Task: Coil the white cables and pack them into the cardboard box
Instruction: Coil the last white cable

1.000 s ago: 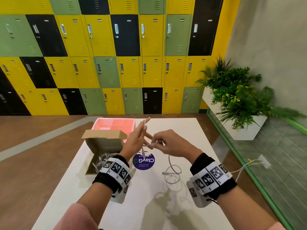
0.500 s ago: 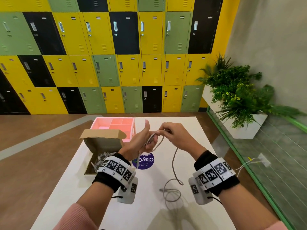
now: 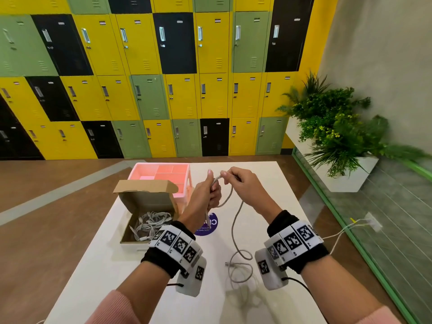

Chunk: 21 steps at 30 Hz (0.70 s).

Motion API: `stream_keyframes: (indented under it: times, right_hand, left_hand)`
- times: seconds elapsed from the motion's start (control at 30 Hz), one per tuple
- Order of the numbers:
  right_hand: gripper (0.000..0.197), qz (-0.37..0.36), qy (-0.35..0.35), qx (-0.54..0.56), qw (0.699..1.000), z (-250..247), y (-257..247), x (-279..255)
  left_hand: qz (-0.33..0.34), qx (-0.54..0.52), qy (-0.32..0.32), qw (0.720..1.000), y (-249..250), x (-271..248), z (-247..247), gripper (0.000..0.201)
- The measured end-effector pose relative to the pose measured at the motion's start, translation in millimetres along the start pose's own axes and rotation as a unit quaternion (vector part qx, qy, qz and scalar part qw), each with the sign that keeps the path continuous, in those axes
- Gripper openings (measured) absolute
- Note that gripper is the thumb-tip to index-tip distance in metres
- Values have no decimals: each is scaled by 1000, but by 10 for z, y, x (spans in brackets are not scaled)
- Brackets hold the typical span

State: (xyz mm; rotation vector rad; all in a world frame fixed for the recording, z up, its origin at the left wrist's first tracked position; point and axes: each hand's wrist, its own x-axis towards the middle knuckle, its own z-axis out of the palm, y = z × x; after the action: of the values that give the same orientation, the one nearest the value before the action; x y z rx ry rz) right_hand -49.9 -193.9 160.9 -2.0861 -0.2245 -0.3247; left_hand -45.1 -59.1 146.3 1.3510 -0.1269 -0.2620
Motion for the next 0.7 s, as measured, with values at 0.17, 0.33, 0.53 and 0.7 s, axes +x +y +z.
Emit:
stream_keyframes:
  times: [0.17,0.33,0.53,0.7]
  right_hand:
    - [35,60,-5,60,996,49,-66,-4]
    - [36,91,-5,106,990,115,-112,-11]
    - [34,91,-8,138,986,119,-60,-51]
    - [28,69,4,120,990,104,18,-37]
  left_hand:
    - [26,-23,59,998,31,-14,66,46]
    - [45,-21,124,991,25,-27,99,47]
    - [15,-83,89,992,32,-24,25,48]
    - [13,-142,12,990,108,-17,-24,44]
